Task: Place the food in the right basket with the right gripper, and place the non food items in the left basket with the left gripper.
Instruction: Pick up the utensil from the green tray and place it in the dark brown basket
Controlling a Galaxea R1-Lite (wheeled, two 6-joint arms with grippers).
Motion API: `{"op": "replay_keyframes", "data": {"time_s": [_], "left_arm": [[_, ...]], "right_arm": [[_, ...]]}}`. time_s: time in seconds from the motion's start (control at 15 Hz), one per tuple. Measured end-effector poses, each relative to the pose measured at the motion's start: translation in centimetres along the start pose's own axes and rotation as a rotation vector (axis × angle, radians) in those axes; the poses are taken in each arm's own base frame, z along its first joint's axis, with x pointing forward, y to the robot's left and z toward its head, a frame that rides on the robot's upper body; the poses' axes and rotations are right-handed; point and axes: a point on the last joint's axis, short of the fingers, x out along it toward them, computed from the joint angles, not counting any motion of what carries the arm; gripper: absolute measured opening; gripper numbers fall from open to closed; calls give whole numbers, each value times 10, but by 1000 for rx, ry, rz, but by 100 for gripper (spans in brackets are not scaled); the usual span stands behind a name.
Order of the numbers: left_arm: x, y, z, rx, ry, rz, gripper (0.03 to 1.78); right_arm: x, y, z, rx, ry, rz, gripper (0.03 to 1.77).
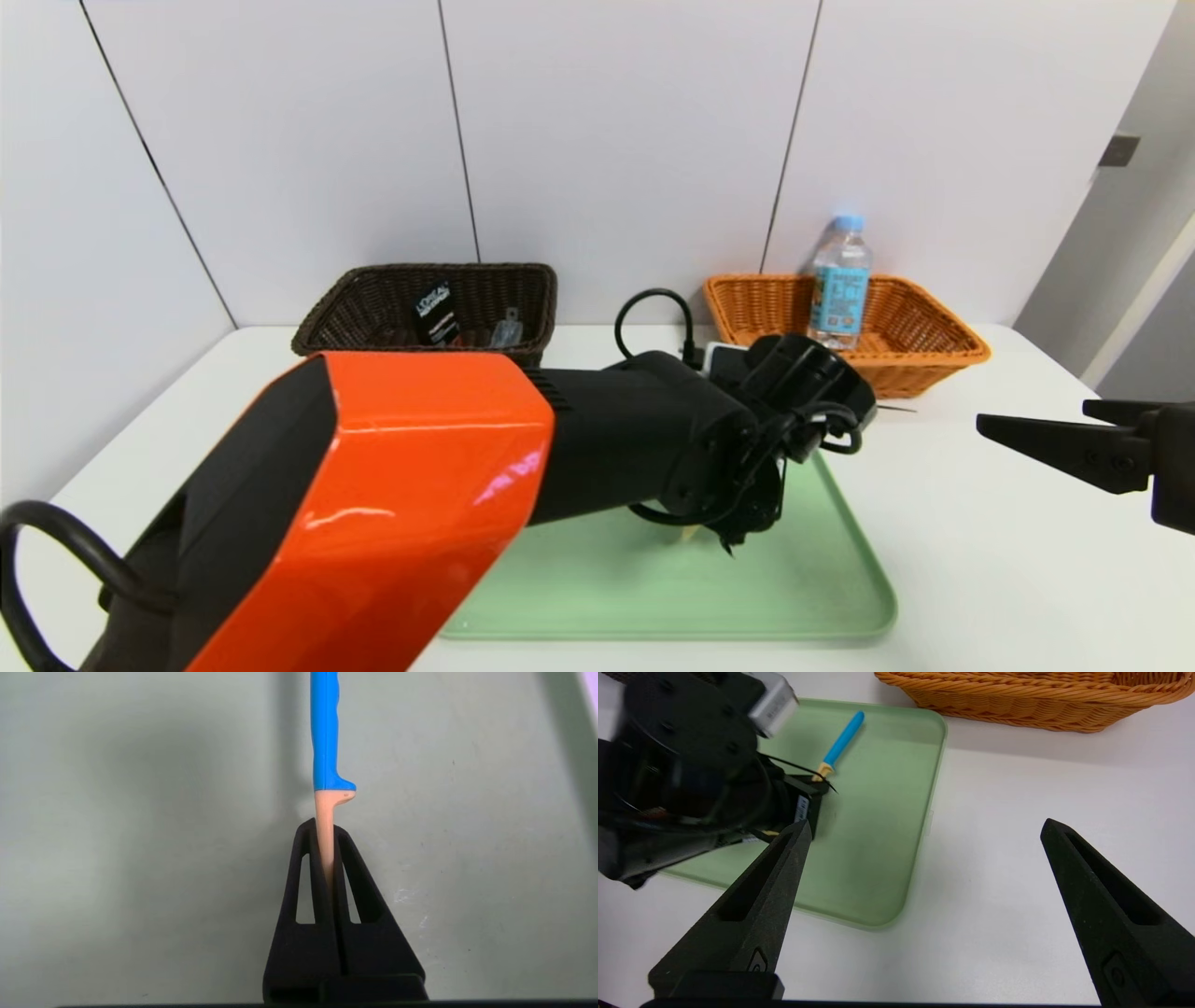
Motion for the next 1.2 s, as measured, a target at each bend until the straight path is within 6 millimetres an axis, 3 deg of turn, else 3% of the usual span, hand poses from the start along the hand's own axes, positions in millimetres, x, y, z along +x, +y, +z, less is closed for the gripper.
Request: {"op": "replay_keyframes", "data": {"time_s": [0.27,0.6,0.87,1.2], "left_arm": [[-40,40,38,-58,-38,29,6],[-94,125,91,-121,-134,103,6],[-132,177,110,-124,-166,71,6],[-146,248,123,26,-168,26,6]], "right_arm": [[0,-2,0,5,-2,-8,170],[0,-2,0,6,-3,-7,170],[0,-2,0,4,-3,-7,170],[-1,-2,0,5,-6,-7,170]]}}
